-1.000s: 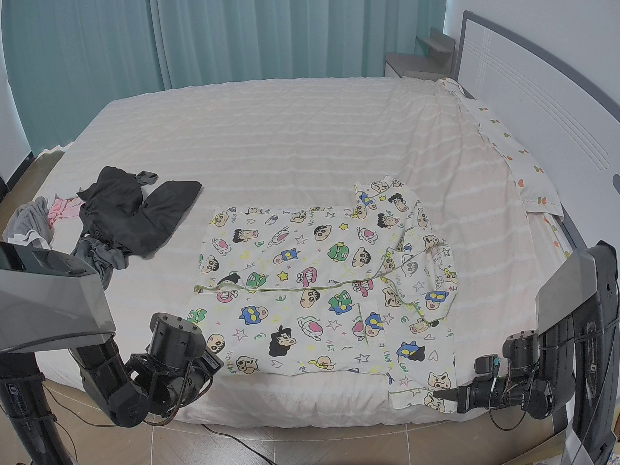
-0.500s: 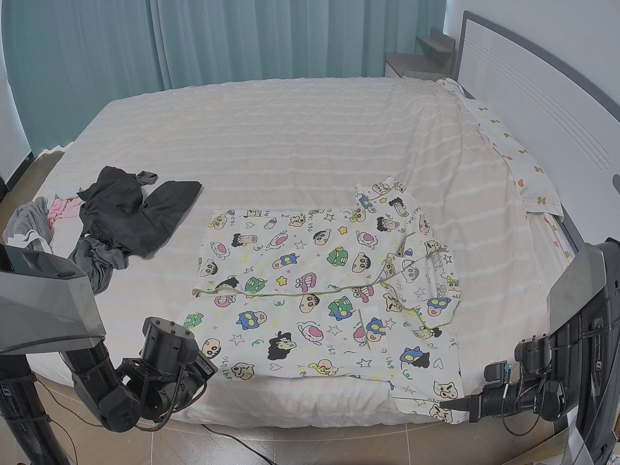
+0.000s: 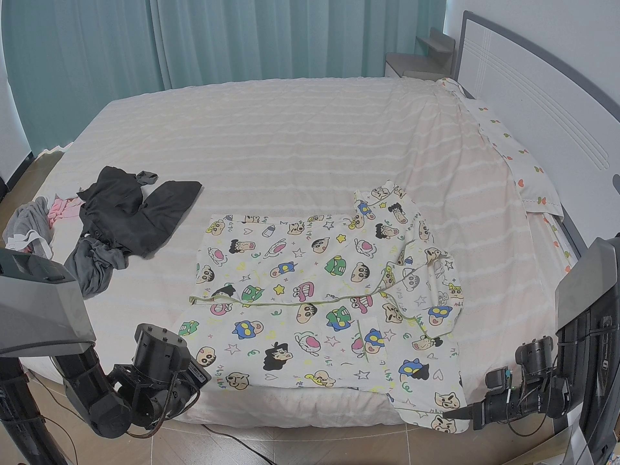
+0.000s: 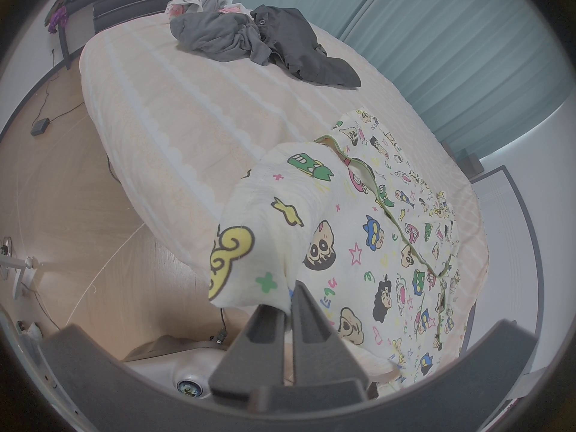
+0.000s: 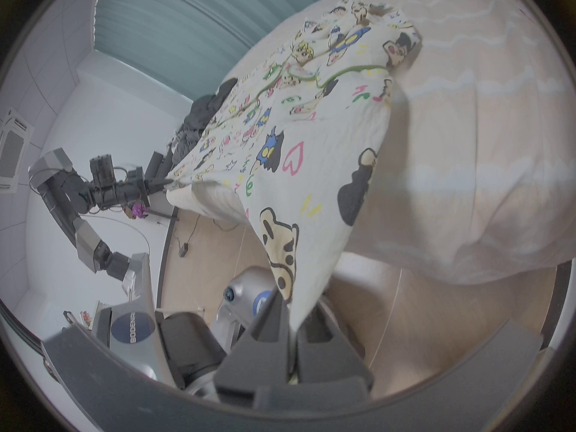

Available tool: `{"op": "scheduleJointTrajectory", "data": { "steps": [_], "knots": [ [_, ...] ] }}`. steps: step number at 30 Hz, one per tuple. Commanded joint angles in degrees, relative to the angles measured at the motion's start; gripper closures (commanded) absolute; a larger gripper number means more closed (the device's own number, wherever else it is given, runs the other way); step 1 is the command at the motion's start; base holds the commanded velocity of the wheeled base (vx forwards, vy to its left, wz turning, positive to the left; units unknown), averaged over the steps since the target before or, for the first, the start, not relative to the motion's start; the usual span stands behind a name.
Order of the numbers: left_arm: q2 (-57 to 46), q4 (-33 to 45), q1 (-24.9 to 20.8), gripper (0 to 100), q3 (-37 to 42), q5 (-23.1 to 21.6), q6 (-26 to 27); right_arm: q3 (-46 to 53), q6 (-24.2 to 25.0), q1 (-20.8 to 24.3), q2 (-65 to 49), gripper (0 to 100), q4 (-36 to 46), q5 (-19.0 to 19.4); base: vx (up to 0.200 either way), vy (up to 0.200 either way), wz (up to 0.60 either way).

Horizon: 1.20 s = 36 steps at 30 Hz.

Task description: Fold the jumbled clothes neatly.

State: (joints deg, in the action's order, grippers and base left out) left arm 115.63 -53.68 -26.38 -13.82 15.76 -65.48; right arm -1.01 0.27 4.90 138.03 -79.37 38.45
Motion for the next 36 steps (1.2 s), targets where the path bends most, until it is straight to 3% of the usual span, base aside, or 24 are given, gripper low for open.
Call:
{"op": "scheduleJointTrajectory", "data": {
  "steps": [1, 19, 24, 29, 35, 36],
  "knots": [
    [0.12, -0.03, -0.07, 100, 0.46, -0.03, -0.35, 1.01, -3.43, -0.68, -6.02, 100, 6.51, -0.04, 0.0, 0.0, 0.0],
    [0.04, -0.11, -2.1, 100, 6.7, -2.23, -2.02, 1.01, -4.57, -0.68, -16.57, 100, 24.53, 0.57, 0.0, 0.0, 0.0],
    [-0.32, -0.29, -2.1, 100, 5.21, -2.23, -1.58, 1.01, -3.52, -1.38, -20.35, 100, 20.31, 4.97, 0.0, 0.0, 0.0],
    [-1.81, -0.2, -1.74, 100, 3.19, -2.14, -1.5, 0.92, -1.94, -2.0, -22.19, 100, 15.12, 6.46, 0.0, 0.0, 0.0],
    [-5.06, 0.24, -1.13, 100, 1.52, -2.14, -0.62, 0.92, 4.04, -2.0, -22.19, 100, 6.51, 6.55, 0.0, 0.0, 0.0],
    [-5.5, 0.33, -0.6, 100, 0.82, -2.05, -0.09, 0.75, 6.76, -1.82, -21.84, 100, 3.08, 6.46, 0.0, 0.0, 0.0]
  ]
}}
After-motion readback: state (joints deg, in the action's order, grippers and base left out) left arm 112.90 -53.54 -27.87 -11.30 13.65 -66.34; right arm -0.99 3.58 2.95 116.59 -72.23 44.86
